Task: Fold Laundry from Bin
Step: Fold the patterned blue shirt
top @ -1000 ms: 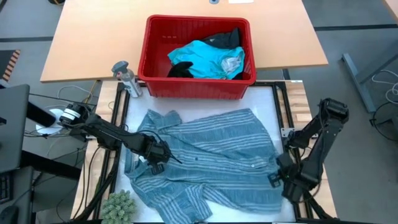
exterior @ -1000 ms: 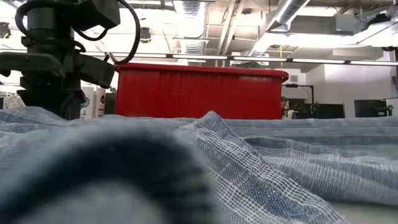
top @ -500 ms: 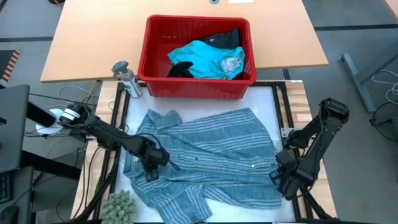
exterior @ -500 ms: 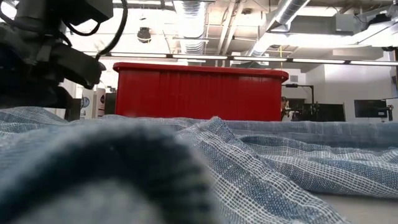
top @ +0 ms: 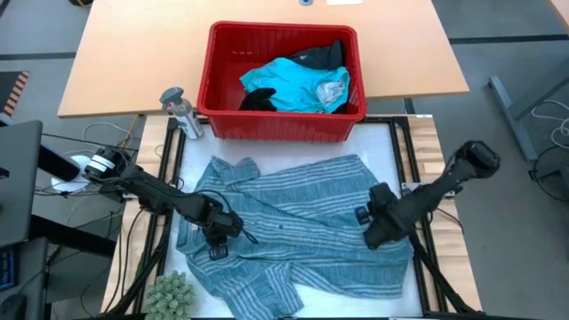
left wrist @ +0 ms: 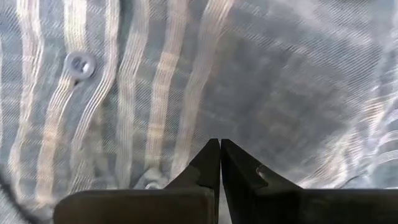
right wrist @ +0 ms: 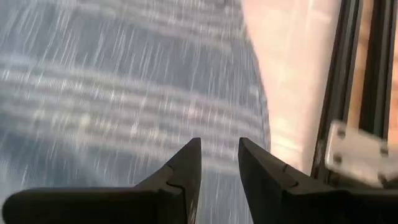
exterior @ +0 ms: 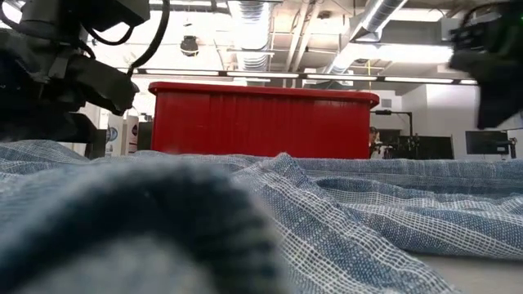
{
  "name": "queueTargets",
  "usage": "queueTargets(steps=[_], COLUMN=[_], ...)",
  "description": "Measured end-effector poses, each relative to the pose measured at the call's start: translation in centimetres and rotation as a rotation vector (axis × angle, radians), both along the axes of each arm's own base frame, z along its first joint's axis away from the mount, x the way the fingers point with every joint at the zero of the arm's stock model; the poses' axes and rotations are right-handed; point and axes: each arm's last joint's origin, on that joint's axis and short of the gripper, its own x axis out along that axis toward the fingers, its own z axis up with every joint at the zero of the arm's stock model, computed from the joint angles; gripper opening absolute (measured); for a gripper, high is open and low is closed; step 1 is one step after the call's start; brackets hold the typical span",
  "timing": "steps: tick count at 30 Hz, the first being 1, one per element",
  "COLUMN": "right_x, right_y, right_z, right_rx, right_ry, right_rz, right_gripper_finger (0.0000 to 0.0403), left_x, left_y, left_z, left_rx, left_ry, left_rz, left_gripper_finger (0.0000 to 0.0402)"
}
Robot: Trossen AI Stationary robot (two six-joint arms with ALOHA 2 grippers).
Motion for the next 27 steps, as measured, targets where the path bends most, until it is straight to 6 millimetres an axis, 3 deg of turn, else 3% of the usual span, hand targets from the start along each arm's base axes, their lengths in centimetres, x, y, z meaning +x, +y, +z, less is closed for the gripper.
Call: queueTargets(steps=[6, 15, 23, 27], right_x=[1.9, 1.8, 2.3, 1.8], right_y=[-3.2, -7.2, -9.1, -9.7], right_z=[-1.7, -4.4, -5.9, -7.0], right_rx=[-0.005, 0.013, 0.067, 0.082], right_ry=[0.039, 0.118, 0.097, 0.083], right_rz=[0.038, -0.023, 0.001, -0.025], right_gripper_finger=[0.0128, 0.0127, 0.0127, 0.0127], left_x=[1.4, 4.2, 4.4, 4.1], left_y=[-0.7, -1.7, -2.0, -2.3], left_z=[2.0, 5.5, 5.7, 4.8], left_rx=[-0.022, -0.017, -0.043, -0.057], left_ry=[-0.087, -0.359, -0.408, -0.416], left_rz=[-0.034, -0.115, -0.156, -0.14], left_gripper_finger=[0.0, 0.0, 0.0, 0.0])
